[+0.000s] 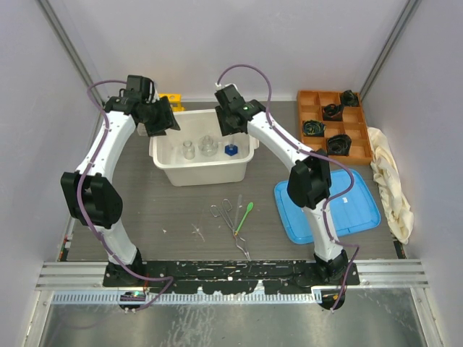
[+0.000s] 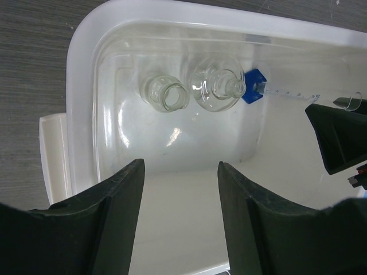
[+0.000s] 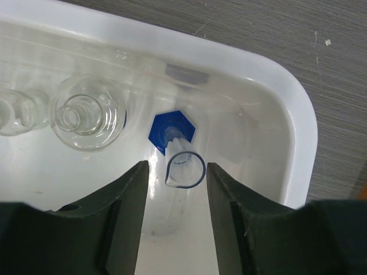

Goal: Organize the chemistry lab equipment
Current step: Place the chemistry item in the storage box.

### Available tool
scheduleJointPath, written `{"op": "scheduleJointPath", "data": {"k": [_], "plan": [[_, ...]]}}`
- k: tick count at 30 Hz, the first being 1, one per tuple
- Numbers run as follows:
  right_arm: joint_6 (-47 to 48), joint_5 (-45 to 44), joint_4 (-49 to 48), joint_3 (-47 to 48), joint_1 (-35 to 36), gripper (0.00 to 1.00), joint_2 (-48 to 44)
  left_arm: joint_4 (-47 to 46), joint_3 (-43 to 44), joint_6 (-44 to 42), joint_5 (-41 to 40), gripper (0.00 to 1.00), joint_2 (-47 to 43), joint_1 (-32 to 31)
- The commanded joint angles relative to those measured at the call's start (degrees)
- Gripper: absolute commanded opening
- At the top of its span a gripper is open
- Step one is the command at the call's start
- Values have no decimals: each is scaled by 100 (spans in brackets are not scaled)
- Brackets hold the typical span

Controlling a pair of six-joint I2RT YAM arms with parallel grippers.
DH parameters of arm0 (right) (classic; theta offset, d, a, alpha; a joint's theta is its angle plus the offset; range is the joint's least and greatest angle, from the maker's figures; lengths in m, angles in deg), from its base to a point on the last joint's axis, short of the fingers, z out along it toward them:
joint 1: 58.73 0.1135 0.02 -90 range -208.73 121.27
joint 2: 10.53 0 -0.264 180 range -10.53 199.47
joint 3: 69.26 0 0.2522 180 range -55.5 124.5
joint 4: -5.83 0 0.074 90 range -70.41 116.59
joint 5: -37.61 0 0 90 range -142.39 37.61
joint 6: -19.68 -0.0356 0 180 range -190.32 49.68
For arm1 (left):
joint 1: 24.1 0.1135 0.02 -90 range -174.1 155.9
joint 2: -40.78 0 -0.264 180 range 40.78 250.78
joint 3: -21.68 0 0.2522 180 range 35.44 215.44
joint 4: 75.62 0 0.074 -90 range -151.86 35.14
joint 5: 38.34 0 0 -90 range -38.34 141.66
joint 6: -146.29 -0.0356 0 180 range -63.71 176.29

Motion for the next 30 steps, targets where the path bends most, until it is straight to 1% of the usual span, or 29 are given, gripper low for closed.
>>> {"op": "scheduleJointPath", "data": {"k": [1,9,15,18,20,22,23,26,28,30], "plan": [[7,-175,-257,-73,38,53,-578,-101,104,-64,160,56,-161,1],[-72,-186,-259,-56,51,55,-909,-150,13,-46,214,56,-304,0],[-90,-321,142,337,100,55,-1211,-220,-123,16,295,56,-405,-7],[-137,-522,94,125,135,55,-1627,-310,-202,84,422,54,-478,-14],[-206,-713,-92,-220,139,55,-2035,-357,-225,40,468,53,-523,-63],[-255,-1019,-377,-795,141,55,-2496,-348,-163,-259,362,53,-571,-260],[-272,-1195,-531,-1077,139,55,-2726,-301,-70,-519,152,53,-602,-452],[-342,-1761,-804,-1721,136,55,-3265,-116,118,-1212,-482,56,-702,-1270],[-390,-1945,-758,-1936,141,55,-3519,-165,3,-1257,-505,57,-835,-1587],[-552,-2086,-562,-2032,136,55,-3660,-339,-319,-969,-152,57,-1032,-1702]]}}
